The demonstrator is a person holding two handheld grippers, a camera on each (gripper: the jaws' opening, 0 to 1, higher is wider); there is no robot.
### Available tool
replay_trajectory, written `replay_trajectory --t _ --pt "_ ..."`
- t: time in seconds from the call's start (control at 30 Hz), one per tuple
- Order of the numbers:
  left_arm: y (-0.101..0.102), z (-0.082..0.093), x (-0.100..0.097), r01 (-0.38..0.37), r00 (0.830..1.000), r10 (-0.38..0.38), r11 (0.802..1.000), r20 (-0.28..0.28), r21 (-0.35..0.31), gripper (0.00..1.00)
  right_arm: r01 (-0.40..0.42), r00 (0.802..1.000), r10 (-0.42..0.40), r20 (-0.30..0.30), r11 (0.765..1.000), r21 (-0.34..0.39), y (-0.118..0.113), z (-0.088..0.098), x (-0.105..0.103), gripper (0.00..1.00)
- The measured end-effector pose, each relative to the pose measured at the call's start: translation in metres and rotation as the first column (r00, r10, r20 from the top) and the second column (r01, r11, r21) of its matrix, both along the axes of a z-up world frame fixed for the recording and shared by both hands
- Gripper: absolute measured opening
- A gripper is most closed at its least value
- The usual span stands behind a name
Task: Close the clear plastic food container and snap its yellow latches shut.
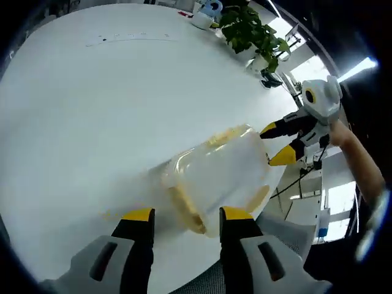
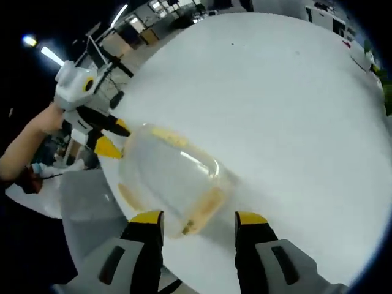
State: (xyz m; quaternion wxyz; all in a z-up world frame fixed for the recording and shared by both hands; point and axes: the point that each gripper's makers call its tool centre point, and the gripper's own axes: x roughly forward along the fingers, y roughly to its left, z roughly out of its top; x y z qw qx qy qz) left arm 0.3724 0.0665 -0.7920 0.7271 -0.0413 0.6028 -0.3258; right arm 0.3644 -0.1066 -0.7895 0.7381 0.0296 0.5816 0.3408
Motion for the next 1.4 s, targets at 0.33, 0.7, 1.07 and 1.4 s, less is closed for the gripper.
replay_trajectory --t 0.33,0.7,1.07,1.4 --pt "-0.010 -0.007 -0.008 -0.161 0.982 0.150 0.983 -0.111 -0.091 0.35 0.056 0.998 -0.056 -0.027 0.998 0.023 0.004 -0.006 0.000 0.39" --pt "-0.015 -0.007 -0.012 -0.225 0.965 0.200 0.964 -0.172 -0.140 0.30 0.079 0.996 -0.076 -0.056 0.995 0.060 0.009 -0.006 -0.002 0.33" --pt "-0.018 -0.007 -0.015 -0.244 0.958 0.210 0.955 -0.196 -0.167 0.28 0.077 0.994 -0.072 -0.083 0.995 0.069 0.009 -0.007 -0.001 0.31" --pt "-0.025 -0.005 -0.019 -0.251 0.955 0.211 0.950 -0.210 -0.186 0.26 0.086 0.992 -0.079 -0.101 0.994 0.073 0.010 -0.007 -0.001 0.29"
